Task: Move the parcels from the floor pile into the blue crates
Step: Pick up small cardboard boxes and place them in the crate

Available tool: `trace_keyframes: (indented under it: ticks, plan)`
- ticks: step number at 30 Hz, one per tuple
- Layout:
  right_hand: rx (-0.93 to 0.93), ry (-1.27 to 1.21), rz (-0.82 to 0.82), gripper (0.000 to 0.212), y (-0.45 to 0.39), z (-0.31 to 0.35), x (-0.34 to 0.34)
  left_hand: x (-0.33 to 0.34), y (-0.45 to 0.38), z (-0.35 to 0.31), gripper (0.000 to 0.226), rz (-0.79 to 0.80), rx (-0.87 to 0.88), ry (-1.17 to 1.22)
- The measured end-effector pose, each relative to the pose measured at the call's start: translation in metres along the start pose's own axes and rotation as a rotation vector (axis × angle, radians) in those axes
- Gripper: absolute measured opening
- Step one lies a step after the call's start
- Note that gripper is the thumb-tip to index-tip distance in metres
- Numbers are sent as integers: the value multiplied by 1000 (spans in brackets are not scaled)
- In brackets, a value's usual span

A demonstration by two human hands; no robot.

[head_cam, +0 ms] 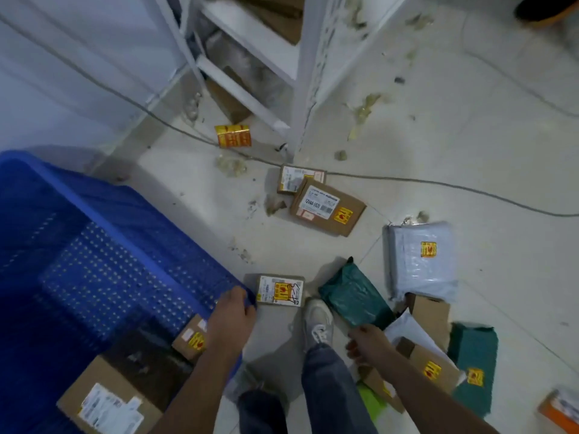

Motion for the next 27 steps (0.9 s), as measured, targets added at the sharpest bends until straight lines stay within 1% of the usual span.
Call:
trace_keyframes:
  ticks: [3,6,8,10,11,14,15,16,18,19,21,22,23,25,27]
  plan:
    - [-30,-82,2,22,-22,22,-30,16,-26,-28,14,85,-108,10]
    - [-101,-78,-59,30,-50,50,-63,28,-56,-54,26,152,-195,71]
    - [-136,-100,-114,30,-70,69,-83,37,-82,-68,36,210,-182,68]
    - [-158,-118,-155,16,-88,85,-95,45,-113,-79,49,246,-141,11]
    - [-165,-123,-171,15,-97,91,-99,49,-127,-85,54,254,-129,-10]
    - [-180,-63,-170,39,-125,110,-104,67,-175,-96,68,250,-133,25]
    - [-186,-30,-163,46,-135,118,-104,75,-192,-99,68,249,-136,80]
    - [-200,-22,-167,52,-148,126,-104,83,-206,-105,61,247,-103,169]
    - [-211,-103,-186,63,-176,139,-105,100,-232,-119,34,238,-33,381]
    - [-209,-164,-194,68,-188,145,-106,106,-245,-123,33,226,8,456]
    - [-216,-268,-193,76,-214,154,-105,118,-268,-121,44,195,13,519]
    - [-230,-306,-181,77,-222,158,-105,120,-277,-119,45,176,12,530]
    - [-249,-334,-161,76,-229,163,-103,127,-289,-112,46,181,0,551]
    - [-295,-370,-119,66,-233,172,-98,136,-300,-101,48,195,-18,577]
    - [-308,-401,-126,58,-229,174,-94,139,-297,-90,54,154,-54,597]
Point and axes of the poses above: each hand's wrist, its own y-axis away from the middle knuckle, its own x-axis out of the palm, z = x × y, the point moved 5 cm from there along -y, towards the middle knuckle, and after that the axes turned 10 degrees about y, right-handed, at the moved point
